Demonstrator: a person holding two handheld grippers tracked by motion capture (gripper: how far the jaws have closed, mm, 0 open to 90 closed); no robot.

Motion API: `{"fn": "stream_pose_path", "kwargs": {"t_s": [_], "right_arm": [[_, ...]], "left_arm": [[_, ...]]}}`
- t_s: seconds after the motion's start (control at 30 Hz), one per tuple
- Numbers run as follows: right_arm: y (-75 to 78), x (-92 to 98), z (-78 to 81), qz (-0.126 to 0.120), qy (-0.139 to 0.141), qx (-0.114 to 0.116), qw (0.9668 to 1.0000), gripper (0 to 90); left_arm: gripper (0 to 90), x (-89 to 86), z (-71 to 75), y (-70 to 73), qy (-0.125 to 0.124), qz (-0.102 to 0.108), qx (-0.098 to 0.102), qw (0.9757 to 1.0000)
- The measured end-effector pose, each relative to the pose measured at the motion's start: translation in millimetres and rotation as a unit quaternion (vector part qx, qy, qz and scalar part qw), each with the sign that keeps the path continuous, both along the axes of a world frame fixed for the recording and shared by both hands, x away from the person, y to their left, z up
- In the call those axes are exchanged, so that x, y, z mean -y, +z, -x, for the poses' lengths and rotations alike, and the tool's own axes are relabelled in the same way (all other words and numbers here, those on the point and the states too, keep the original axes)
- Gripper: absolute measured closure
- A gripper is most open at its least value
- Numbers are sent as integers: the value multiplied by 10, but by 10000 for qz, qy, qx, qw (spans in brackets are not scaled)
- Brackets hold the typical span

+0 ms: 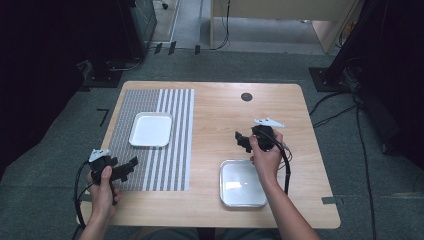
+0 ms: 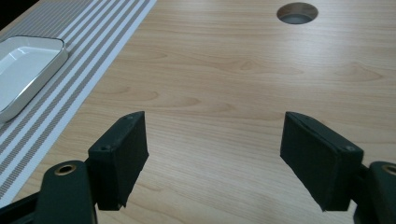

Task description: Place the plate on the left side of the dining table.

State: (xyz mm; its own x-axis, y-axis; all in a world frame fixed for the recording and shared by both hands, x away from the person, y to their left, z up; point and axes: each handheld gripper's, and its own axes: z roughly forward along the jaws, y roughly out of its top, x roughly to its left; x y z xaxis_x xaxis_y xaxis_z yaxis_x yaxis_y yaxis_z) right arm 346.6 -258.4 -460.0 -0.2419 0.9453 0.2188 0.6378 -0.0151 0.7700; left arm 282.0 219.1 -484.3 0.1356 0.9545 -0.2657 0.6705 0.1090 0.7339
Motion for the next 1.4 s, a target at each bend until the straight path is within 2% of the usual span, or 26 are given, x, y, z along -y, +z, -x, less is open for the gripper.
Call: {"fn": "stream_pose_path", "kwargs": {"t_s": [0.17,0.53,1.0,1.3,1.4], "right_arm": [[-1,205,109,-6,-153,-8,9999,234],[-37,534,312,4,-356,-32,9994,235],[-115,827,514,17,-583,-103,9982,237],[-218,1039,628,56,-787,-184,9967,239],[-260,1120,677,63,-864,-234,9960,239]], "left_arm": [[145,-52,49,18,48,-67,59,9999],[131,-149,144,-3,199,-166,32,9997],[124,-267,236,-35,212,-309,12,9993],[124,-352,263,-71,280,-376,-20,9989],[124,-377,276,-80,297,-457,-9,9985]]}}
